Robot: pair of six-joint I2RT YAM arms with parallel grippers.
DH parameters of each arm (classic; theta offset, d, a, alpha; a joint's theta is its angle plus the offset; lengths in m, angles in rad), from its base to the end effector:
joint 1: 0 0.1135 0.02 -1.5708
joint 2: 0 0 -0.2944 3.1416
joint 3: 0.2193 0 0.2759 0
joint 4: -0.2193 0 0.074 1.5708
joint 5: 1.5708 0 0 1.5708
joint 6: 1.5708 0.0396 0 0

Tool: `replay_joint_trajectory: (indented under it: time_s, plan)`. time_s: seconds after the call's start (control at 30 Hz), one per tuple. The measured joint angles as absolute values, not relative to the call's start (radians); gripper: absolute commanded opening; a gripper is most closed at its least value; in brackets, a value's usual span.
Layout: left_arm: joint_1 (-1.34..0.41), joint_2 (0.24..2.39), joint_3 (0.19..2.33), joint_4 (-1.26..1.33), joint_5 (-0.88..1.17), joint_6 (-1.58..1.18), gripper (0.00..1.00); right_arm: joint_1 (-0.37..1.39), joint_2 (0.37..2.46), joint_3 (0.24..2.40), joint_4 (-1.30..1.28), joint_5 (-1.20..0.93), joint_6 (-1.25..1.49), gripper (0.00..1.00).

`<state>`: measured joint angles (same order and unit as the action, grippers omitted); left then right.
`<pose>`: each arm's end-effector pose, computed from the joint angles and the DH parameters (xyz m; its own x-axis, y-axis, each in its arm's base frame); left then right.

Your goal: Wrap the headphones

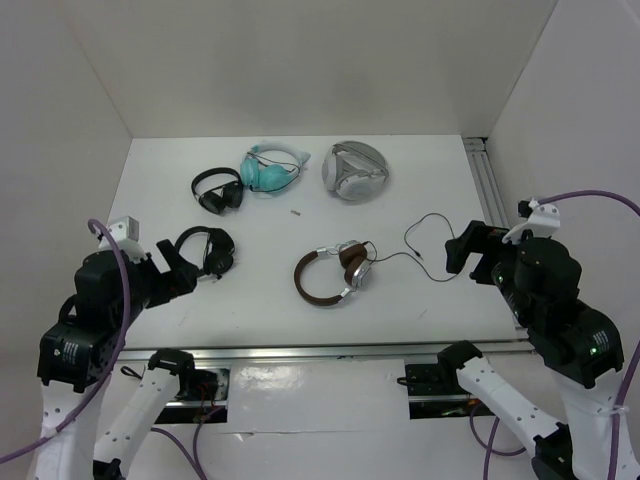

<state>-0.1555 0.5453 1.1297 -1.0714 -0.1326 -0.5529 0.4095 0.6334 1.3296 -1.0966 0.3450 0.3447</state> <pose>0.0600 -0.0041 0.4118 -0.4134 -0.4621 -0.7846 -0.2104 0.8868 -0.4114 0.0542 0.0089 0.4631 -0.3666 0.1876 -0.9113 0.0371 0.9816 0.1871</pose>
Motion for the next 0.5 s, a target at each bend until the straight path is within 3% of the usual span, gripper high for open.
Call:
replay_joint_trajectory:
  time_s: [0.3,0.5]
  plan:
    - [-0.174,0.677,0.983,-0.948,0.022,-0.611,1.00,0.413,0.619,1.333,-1.093,0.327,0.346,1.00]
    - [-0.417,0.841,0.817,-0.767,0.028,-0.776,0.99,0.413,0.629,1.320,-1.090,0.303,0.343,1.00]
